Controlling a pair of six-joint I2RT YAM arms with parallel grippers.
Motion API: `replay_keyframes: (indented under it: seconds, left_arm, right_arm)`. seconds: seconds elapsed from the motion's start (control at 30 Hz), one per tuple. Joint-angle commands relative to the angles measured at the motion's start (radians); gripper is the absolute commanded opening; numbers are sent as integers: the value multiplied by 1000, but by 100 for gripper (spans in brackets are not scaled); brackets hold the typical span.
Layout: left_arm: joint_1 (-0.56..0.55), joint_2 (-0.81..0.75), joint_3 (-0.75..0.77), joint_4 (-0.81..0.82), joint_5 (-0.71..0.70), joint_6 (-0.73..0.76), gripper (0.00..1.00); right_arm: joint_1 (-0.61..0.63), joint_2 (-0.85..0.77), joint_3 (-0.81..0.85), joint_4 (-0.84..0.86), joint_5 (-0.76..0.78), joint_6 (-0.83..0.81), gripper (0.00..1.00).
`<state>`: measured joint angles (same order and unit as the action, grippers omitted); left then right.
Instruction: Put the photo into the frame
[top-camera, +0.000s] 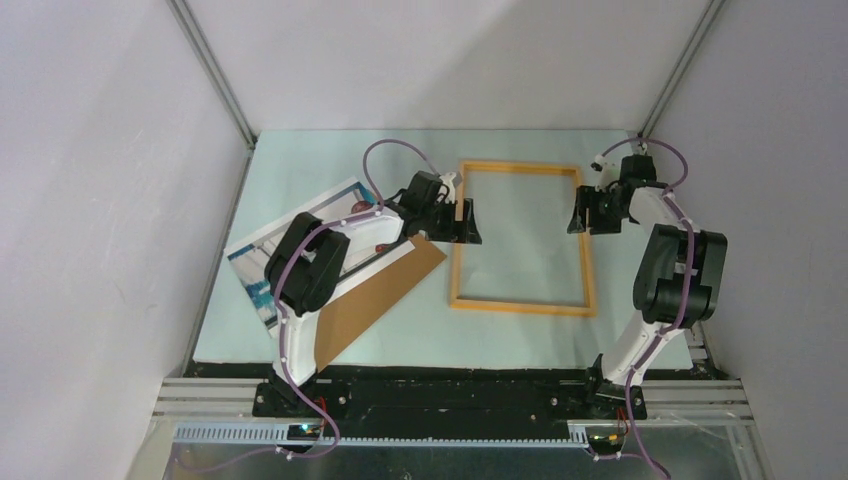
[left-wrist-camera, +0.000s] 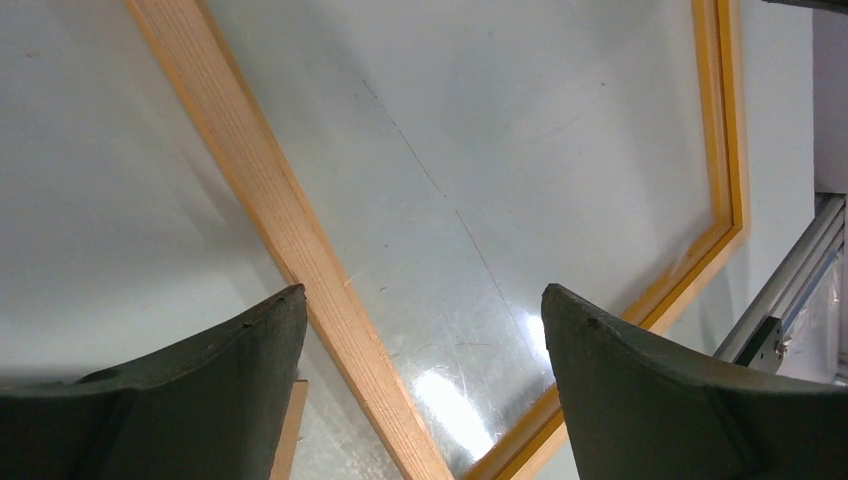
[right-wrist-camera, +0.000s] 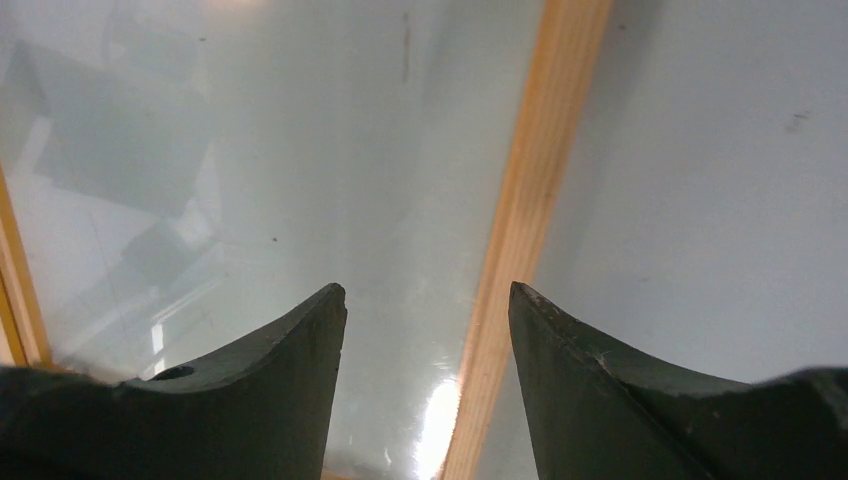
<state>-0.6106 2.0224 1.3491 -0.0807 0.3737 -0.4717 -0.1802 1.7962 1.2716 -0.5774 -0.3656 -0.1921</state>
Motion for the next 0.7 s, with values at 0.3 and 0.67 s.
replay_keyframes:
  seconds: [0.3,0.67]
  left_arm:
    - [-26,-20,-46,59,6,-5,91]
    - [-54,-60,-88,75,9,17,91]
  right_arm:
    - [-75,10,-3,20,63,-20,63]
    - [-91,75,-4,-20,-8,-13,52]
